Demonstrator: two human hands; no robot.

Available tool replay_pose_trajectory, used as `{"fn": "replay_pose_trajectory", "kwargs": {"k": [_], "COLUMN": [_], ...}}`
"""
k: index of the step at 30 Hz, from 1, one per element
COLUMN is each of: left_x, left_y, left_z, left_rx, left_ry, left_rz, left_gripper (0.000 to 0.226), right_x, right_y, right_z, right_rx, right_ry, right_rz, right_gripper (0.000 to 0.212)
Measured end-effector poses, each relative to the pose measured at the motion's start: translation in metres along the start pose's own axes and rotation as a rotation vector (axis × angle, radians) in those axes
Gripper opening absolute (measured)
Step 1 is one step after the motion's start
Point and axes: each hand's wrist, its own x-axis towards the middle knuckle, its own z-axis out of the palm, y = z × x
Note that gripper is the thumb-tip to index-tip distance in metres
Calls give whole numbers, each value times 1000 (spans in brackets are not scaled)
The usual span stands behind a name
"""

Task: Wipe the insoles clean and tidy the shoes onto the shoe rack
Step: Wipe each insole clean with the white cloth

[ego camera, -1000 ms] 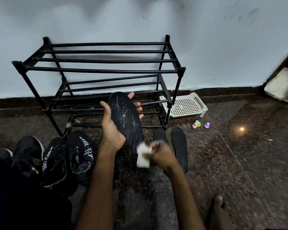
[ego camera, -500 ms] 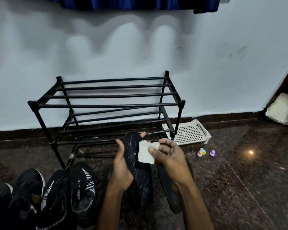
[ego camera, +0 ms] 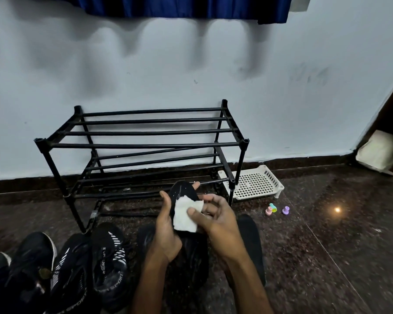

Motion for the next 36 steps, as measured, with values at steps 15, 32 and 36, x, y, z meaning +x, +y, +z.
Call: {"fn": "replay_pose_trajectory", "kwargs": {"k": [15, 32, 36], "left_x": [-8, 3, 8], "left_y": [-4, -3, 4], "left_z": [-3, -7, -20], "left_rx": [-21, -2, -38], "left_ry": [-15, 92, 74], "left_rz": [-24, -29, 12], "left_gripper": [92, 86, 87], "right_x": [14, 9, -8], "right_y": [-17, 43, 88], "right_z": [-4, -42, -83], "right_rx": [-164, -952, -1079], "right_ry": [41, -168, -230], "right_rz": [-111, 109, 295], "right_gripper": [36, 20, 17]}}
